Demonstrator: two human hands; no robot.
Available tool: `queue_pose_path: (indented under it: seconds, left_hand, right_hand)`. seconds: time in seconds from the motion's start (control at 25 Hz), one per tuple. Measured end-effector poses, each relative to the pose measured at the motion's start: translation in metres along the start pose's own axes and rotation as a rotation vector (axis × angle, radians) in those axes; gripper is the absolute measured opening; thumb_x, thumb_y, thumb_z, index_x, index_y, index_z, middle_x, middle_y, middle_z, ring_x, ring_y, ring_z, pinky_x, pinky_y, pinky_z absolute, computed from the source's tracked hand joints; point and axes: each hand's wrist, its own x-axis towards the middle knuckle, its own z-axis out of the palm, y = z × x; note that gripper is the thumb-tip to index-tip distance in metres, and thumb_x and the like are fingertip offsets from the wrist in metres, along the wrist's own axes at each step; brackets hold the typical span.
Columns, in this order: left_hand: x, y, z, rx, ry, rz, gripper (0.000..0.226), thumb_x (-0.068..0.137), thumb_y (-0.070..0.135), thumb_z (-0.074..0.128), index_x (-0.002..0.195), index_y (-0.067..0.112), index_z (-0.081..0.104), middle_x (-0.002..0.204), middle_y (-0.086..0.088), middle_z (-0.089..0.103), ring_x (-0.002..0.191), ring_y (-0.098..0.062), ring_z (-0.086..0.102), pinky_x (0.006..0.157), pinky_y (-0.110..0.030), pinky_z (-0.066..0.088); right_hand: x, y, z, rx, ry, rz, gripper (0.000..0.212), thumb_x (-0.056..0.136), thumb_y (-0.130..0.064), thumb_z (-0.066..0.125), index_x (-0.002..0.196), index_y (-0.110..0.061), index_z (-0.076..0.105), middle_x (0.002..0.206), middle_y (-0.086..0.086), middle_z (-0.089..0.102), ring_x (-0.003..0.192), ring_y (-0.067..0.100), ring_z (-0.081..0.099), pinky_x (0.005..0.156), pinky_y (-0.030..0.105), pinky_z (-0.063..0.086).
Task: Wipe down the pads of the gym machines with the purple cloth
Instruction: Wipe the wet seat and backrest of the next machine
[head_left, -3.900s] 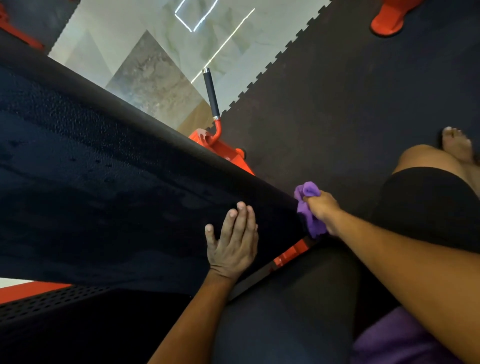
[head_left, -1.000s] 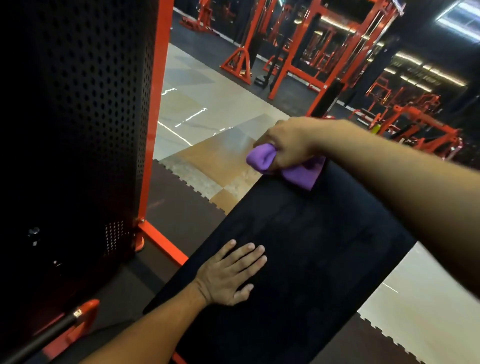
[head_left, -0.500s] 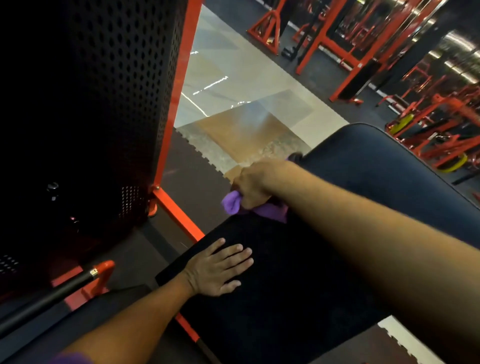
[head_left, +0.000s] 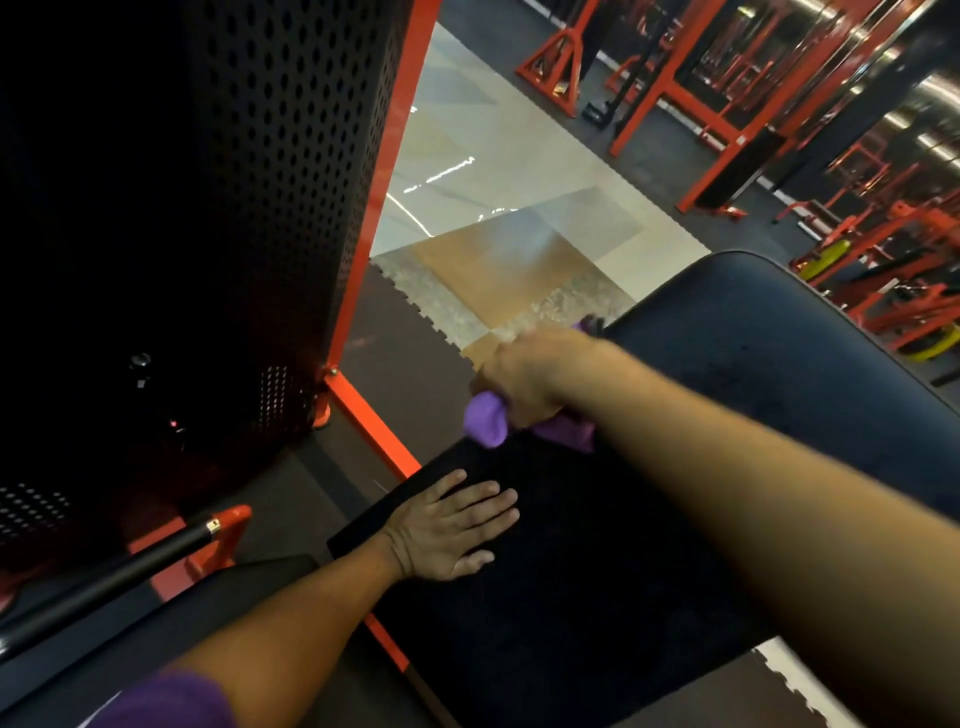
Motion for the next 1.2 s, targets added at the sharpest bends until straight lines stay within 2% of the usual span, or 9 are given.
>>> queue_pose_path:
  seconds: [0.24, 0.36, 0.44, 0.56, 0.64, 0.76, 0.96, 1.12, 1.2]
  left_hand:
    - [-0.046, 0.004, -0.048, -0.077, -0.377, -0.208, 0.078, 0.105, 0.050, 0.046, 0.166, 0.015, 0.012, 0.174, -0.005, 0.008, 0.160, -0.021, 0.011, 0.129, -0.044, 0.010]
    - [-0.135, 0.019, -0.074, -0.113, -0.610, -0.349, 0.081, 0.101, 0.059, 0.046, 0.165, 0.016, 0.020, 0.172, -0.004, 0.019, 0.158, -0.021, 0.018, 0.126, -0.046, 0.011]
    - [-0.171, 0.028, -0.083, -0.106, -0.751, -0.395, 0.081, 0.102, 0.064, 0.038, 0.165, 0.018, 0.018, 0.171, -0.003, 0.021, 0.157, -0.019, 0.018, 0.126, -0.045, 0.005]
    - [-0.180, 0.029, -0.080, -0.160, -0.901, -0.421, 0.079, 0.103, 0.067, 0.019, 0.165, 0.020, 0.006, 0.172, -0.001, 0.003, 0.159, -0.014, -0.001, 0.128, -0.044, -0.007]
    - [-0.178, 0.030, -0.079, -0.182, -0.906, -0.428, 0.078, 0.103, 0.066, 0.015, 0.165, 0.020, 0.009, 0.171, 0.000, 0.003, 0.159, -0.014, -0.005, 0.129, -0.046, -0.007]
    - [-0.177, 0.031, -0.083, -0.170, -0.896, -0.438, 0.075, 0.103, 0.065, 0.023, 0.163, 0.019, 0.027, 0.169, -0.002, 0.023, 0.158, -0.016, 0.010, 0.127, -0.045, -0.002]
    - [-0.175, 0.029, -0.085, -0.163, -0.907, -0.441, 0.073, 0.103, 0.065, 0.030, 0.159, 0.020, 0.036, 0.166, 0.000, 0.034, 0.156, -0.014, 0.020, 0.126, -0.044, 0.002]
    - [-0.169, 0.029, -0.087, -0.170, -0.933, -0.409, 0.073, 0.101, 0.064, 0.035, 0.159, 0.020, 0.036, 0.165, -0.002, 0.036, 0.156, -0.016, 0.022, 0.126, -0.042, -0.004]
    - [-0.161, 0.021, -0.098, -0.189, -0.950, -0.360, 0.076, 0.101, 0.064, 0.031, 0.164, 0.022, 0.020, 0.171, -0.001, 0.018, 0.159, -0.015, 0.006, 0.125, -0.038, -0.017]
  right_hand:
    - [-0.001, 0.001, 0.001, 0.046, 0.012, 0.037, 0.050, 0.087, -0.035, 0.064, 0.134, -0.029, 0.047, 0.120, 0.001, 0.061, 0.104, 0.028, 0.062, 0.075, 0.037, 0.044]
    - [0.005, -0.012, 0.009, -0.095, -0.043, 0.088, 0.039, 0.089, -0.042, 0.059, 0.124, -0.027, 0.051, 0.115, 0.003, 0.064, 0.093, 0.027, 0.058, 0.076, 0.037, 0.043]
    - [0.016, -0.027, 0.015, -0.147, -0.058, 0.063, 0.036, 0.092, -0.043, 0.057, 0.124, -0.027, 0.053, 0.116, 0.004, 0.064, 0.095, 0.027, 0.058, 0.078, 0.039, 0.044]
    - [0.045, -0.045, 0.026, -0.127, -0.038, 0.017, 0.044, 0.093, -0.046, 0.056, 0.132, -0.026, 0.052, 0.119, 0.006, 0.063, 0.107, 0.030, 0.062, 0.085, 0.041, 0.050]
    - [0.068, -0.068, 0.042, -0.134, -0.047, -0.010, 0.047, 0.094, -0.048, 0.058, 0.135, -0.025, 0.052, 0.119, 0.004, 0.065, 0.107, 0.028, 0.064, 0.081, 0.037, 0.048]
    - [0.082, -0.092, 0.053, -0.105, -0.070, -0.048, 0.043, 0.095, -0.046, 0.059, 0.132, -0.024, 0.056, 0.116, 0.002, 0.066, 0.102, 0.025, 0.064, 0.075, 0.035, 0.042]
    - [0.044, -0.037, 0.015, 0.057, -0.108, -0.012, 0.017, 0.089, -0.034, 0.066, 0.104, -0.032, 0.057, 0.103, -0.002, 0.065, 0.093, 0.024, 0.061, 0.082, 0.037, 0.049]
    - [0.050, -0.064, 0.037, -0.099, -0.029, 0.001, 0.036, 0.094, -0.046, 0.060, 0.125, -0.029, 0.057, 0.118, 0.001, 0.065, 0.106, 0.025, 0.063, 0.079, 0.036, 0.043]
    - [0.059, -0.076, 0.044, -0.082, -0.049, 0.012, 0.041, 0.096, -0.045, 0.059, 0.132, -0.026, 0.056, 0.123, 0.001, 0.064, 0.110, 0.024, 0.062, 0.079, 0.036, 0.041]
